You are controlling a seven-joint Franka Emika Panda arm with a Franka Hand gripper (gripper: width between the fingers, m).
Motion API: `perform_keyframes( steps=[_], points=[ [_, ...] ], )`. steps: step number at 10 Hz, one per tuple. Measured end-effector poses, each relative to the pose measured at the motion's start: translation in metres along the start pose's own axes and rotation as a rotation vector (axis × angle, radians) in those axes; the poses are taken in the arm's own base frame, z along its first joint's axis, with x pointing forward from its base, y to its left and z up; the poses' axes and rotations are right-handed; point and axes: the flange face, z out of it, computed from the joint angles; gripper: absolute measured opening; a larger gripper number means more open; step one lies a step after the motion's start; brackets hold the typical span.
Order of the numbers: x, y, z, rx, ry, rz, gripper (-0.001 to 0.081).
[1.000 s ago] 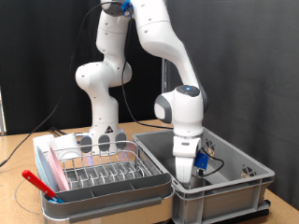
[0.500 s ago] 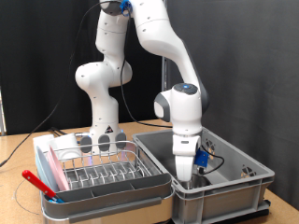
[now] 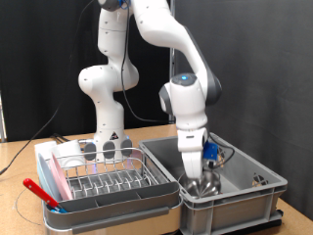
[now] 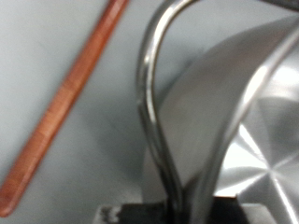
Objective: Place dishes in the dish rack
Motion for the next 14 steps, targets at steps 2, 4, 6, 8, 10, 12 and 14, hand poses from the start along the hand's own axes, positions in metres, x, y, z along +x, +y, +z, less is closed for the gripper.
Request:
perform_keyframes(
  steps=[2, 4, 6, 8, 10, 12, 14],
  points=[
    [0.002, -0.005, -0.029, 0.067, 0.038, -0.013, 0.0065],
    [0.002, -0.011, -0.056, 0.110, 0.056, -0.018, 0.0032],
    [0.001, -0.018, -0.085, 0.160, 0.039, -0.015, 0.0032],
    [-0.002, -0.022, -0.110, 0.167, 0.016, 0.042, 0.0032],
    [-0.007, -0.023, -0.104, 0.235, -0.026, -0.005, 0.0032],
    [-0.015, -0.022, -0.110, 0.406, -0.123, -0.100, 0.0032],
    [-0.022, -0.020, -0.125, 0.511, -0.217, -0.159, 0.0032]
  ],
)
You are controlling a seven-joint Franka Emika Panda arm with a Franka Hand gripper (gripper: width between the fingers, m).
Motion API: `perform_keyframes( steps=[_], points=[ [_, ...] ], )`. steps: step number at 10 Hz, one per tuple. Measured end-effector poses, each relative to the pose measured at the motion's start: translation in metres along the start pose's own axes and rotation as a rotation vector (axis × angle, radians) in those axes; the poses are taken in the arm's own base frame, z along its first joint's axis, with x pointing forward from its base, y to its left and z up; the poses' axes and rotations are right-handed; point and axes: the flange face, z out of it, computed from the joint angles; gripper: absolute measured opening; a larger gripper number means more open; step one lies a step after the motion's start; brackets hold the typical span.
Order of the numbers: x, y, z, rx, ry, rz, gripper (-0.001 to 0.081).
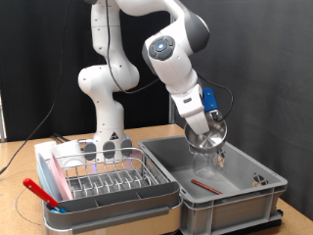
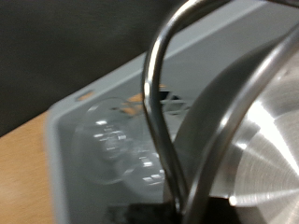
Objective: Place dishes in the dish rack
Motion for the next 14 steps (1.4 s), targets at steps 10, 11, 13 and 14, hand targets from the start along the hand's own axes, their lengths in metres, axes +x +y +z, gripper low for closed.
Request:
perform_keyframes(
  steps=[10, 11, 13, 14],
  points=[
    [-0.067, 0.006, -0.050, 0.287, -0.427, -0.295, 0.0032],
    [-0.074, 0.011, -0.062, 0.308, -0.446, -0.331, 0.0032],
    [-0.089, 0.022, -0.089, 0.324, -0.461, -0.379, 0.0032],
    [-0.099, 0.027, -0.101, 0.315, -0.482, -0.389, 0.0032]
  ],
)
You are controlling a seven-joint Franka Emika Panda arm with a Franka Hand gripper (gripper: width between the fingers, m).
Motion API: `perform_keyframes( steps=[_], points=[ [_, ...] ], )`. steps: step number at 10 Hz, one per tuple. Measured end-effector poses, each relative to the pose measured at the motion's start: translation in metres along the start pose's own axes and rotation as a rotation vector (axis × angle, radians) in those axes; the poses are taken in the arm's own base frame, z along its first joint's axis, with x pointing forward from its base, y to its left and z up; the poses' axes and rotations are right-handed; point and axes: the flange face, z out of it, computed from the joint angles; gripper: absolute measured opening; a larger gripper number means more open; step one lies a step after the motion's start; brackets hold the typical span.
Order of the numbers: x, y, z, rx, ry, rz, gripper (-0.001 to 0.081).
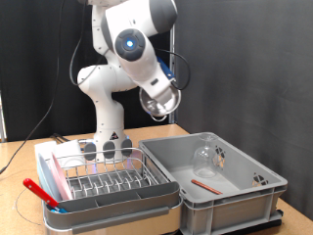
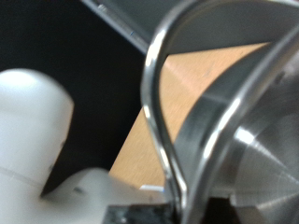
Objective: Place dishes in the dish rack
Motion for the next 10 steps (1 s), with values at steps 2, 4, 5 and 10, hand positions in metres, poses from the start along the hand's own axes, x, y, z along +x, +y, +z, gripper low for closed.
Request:
perform_keyframes(
  steps=[2, 4, 5, 10],
  points=[
    [-0.027, -0.001, -0.009, -0.020, -0.006, 0.033, 0.0032],
    [-0.044, 0.003, -0.015, -0.041, 0.019, 0.059, 0.0032],
    [-0.044, 0.003, -0.014, -0.037, 0.016, 0.058, 0.0032],
    [-0.066, 0.031, -0.009, -0.022, -0.247, -0.029, 0.0032]
  ],
)
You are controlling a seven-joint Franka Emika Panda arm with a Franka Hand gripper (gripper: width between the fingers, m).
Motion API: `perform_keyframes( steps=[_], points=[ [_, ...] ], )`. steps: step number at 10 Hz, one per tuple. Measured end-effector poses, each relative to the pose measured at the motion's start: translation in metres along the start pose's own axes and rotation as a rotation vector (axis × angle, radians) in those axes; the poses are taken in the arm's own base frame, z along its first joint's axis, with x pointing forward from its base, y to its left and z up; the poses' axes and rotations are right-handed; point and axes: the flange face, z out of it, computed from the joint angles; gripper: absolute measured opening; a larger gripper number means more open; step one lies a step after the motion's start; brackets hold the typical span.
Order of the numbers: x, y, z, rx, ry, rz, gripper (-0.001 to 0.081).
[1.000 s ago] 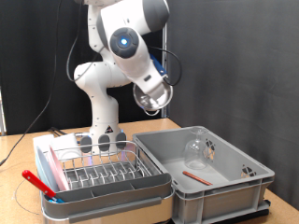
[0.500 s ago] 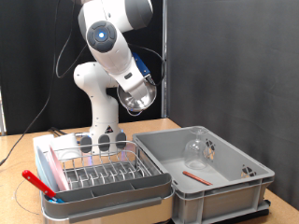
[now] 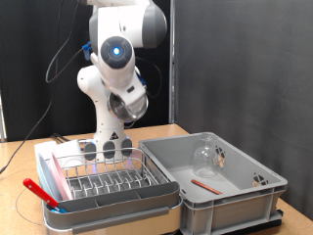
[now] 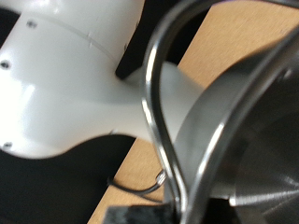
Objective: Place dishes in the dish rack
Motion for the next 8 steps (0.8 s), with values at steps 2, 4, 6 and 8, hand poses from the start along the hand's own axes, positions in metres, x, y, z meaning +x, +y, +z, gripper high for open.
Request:
perform_keyframes(
  steps=[2, 4, 6, 8],
  points=[
    [-0.001, 0.025, -0.001, 0.011, -0.025, 0.003, 0.0032],
    [0.003, 0.047, 0.000, 0.009, -0.033, 0.020, 0.0032],
    [0.005, 0.062, 0.004, 0.020, -0.048, 0.033, 0.0032],
    [0.007, 0.080, 0.010, 0.019, -0.063, 0.054, 0.0032]
  ],
)
